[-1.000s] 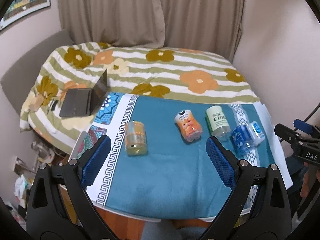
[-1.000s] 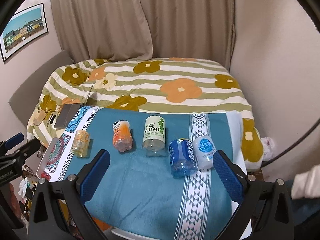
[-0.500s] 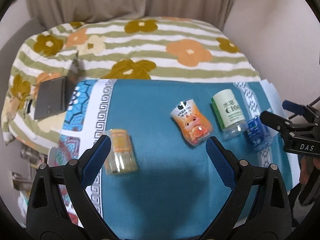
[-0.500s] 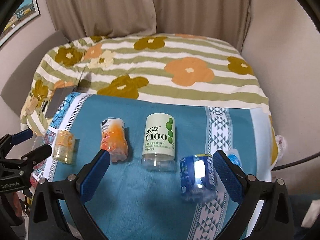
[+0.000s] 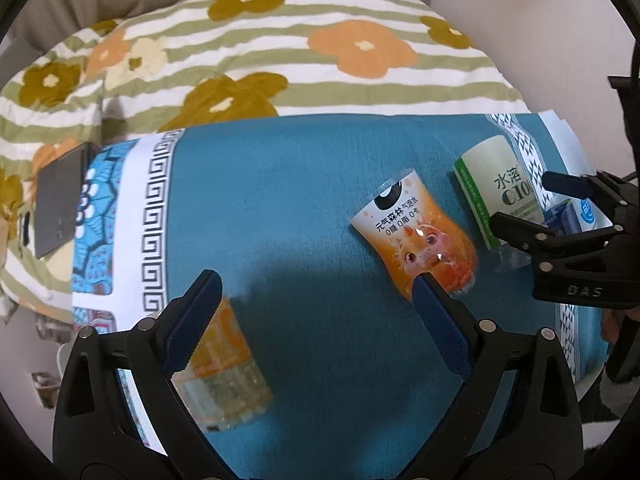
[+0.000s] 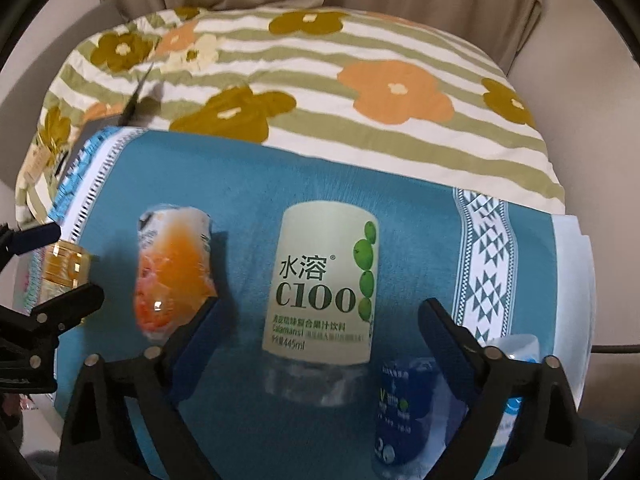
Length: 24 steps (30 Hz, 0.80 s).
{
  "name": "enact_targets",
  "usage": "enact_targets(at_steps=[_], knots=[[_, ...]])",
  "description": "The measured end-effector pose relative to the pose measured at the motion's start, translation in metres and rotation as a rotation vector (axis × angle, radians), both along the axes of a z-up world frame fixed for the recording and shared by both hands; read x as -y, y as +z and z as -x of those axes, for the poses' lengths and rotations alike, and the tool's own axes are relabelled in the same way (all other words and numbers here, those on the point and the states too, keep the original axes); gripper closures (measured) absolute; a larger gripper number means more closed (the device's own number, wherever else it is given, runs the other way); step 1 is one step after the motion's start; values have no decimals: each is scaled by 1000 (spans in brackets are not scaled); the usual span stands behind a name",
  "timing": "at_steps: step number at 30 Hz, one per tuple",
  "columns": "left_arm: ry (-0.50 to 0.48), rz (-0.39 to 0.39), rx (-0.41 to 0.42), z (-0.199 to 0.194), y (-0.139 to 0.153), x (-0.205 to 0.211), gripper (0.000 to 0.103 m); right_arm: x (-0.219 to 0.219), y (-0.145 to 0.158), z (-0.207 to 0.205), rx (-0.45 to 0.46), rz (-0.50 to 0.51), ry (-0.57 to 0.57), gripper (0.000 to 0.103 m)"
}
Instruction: Flip cup upright
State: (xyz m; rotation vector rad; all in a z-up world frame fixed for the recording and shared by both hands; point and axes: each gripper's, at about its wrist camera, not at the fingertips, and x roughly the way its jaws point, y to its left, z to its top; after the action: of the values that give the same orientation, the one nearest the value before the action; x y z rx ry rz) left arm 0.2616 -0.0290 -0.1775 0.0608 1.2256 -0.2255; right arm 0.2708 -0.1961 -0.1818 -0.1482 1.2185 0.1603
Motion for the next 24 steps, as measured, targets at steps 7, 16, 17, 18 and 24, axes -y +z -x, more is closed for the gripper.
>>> enact_targets(at_steps=[7, 16, 17, 18, 24], knots=[[11, 29, -32, -10, -10, -3, 2, -6, -22, -8, -42, 32, 26, 23], [43, 34, -35, -11, -8, -9, 2, -11, -31, -10, -60, 18, 45, 43], [47, 35, -33, -9, -7, -10, 2, -11, -31, -10, -61, 15, 47, 44], [51, 34, -31, -7, -6, -10, 2, -12, -30, -11, -59, 12, 48, 44], [69, 24, -5, 7, 8, -10, 2, -12, -18, -6, -41, -12, 50, 44]])
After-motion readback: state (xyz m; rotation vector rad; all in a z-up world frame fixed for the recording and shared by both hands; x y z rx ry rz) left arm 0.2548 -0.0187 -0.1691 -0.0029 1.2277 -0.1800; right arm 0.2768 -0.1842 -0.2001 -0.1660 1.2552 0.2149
